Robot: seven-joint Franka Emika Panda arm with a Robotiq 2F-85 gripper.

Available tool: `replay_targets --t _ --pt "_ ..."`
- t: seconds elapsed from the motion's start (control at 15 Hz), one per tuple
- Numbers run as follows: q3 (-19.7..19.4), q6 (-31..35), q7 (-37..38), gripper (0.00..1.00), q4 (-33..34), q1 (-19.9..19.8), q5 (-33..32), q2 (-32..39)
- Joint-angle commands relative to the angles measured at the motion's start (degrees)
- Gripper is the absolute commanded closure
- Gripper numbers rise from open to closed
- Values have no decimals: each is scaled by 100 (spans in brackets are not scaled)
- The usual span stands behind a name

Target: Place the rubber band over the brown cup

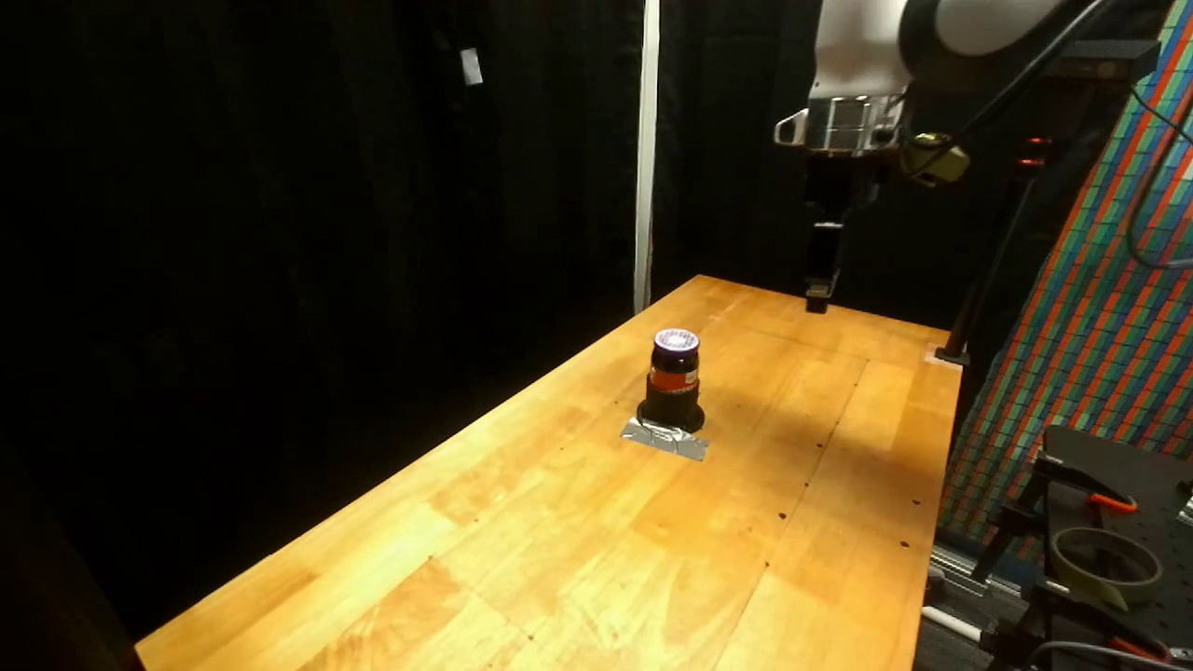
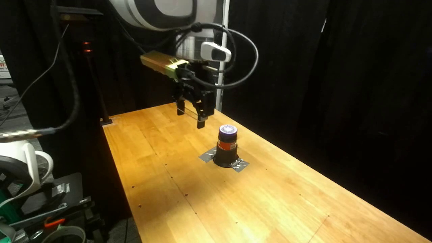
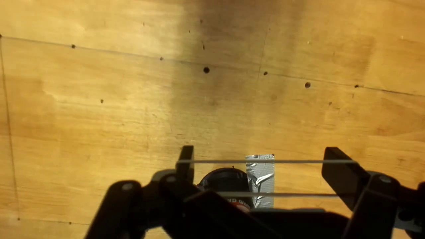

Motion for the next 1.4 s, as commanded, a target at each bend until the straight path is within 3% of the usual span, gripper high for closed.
replay_targets --t 0.0,0.4,0.67,1.33 --pt "-8 37 -278 0 1408 110 -75 1432" --pt "93 -338 -492 0 3357 245 7 3018" --pt "83 -652 -402 0 4224 323 -19 3713" --pt "-207 -1529 -109 0 5320 555 -519 4357"
